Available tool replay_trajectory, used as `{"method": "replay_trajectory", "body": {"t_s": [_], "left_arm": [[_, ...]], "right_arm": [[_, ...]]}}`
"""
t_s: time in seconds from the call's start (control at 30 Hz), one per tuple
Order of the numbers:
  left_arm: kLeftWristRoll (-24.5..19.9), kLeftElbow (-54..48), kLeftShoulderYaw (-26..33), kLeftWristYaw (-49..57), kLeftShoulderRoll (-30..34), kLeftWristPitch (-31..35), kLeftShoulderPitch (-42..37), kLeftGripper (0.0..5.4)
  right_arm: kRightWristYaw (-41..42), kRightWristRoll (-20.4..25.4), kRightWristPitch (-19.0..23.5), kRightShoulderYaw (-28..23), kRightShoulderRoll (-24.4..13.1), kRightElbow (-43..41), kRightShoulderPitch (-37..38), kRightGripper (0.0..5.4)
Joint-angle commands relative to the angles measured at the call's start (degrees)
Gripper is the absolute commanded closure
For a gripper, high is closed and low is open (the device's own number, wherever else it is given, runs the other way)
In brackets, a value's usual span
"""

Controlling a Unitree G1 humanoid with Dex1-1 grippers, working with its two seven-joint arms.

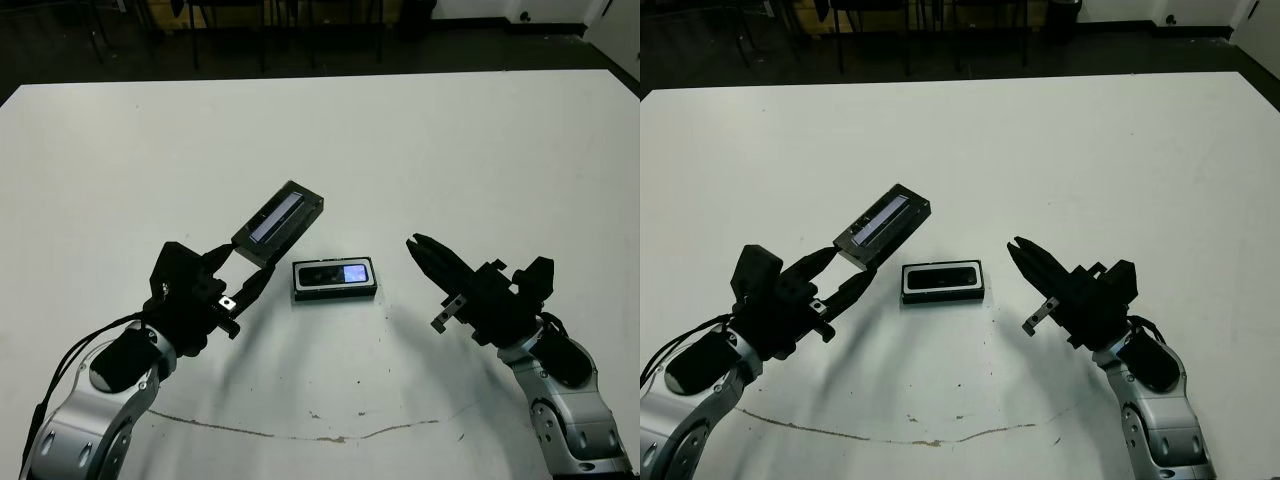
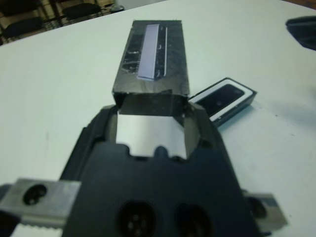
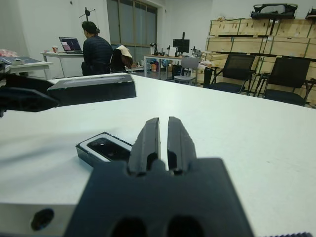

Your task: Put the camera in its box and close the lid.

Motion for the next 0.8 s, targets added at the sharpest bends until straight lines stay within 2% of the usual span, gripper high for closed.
{"method": "replay_trajectory", "body": {"t_s": [0.03,0.2,0.5,0.67,0.73,0.8], "left_arm": [[0.4,0.0,0.7,0.7,0.1,-1.9,3.5,3.17],[-0.7,1.9,1.9,-2.9,2.4,-5.7,5.4,3.17],[-2.0,3.4,4.7,-6.3,5.3,-7.1,6.1,3.17],[-2.5,1.1,6.3,-4.1,4.4,-5.2,8.4,3.17],[-1.5,0.1,6.4,-1.5,2.8,-5.4,10.4,3.17],[0.0,-0.7,5.9,1.1,1.6,-5.7,12.1,3.17]], "right_arm": [[0.0,0.4,1.1,-0.1,-0.3,0.1,0.7,5.40],[0.7,-0.2,0.6,0.0,-0.8,0.8,0.3,5.40],[-1.4,-0.4,4.3,0.1,-1.3,-4.2,1.3,5.40],[-3.1,1.3,8.2,0.3,-1.1,-9.1,2.1,5.40],[-3.5,3.5,10.8,0.1,-0.9,-11.1,2.3,5.40],[-3.3,4.0,11.3,0.0,-1.1,-11.3,2.1,5.40]]}}
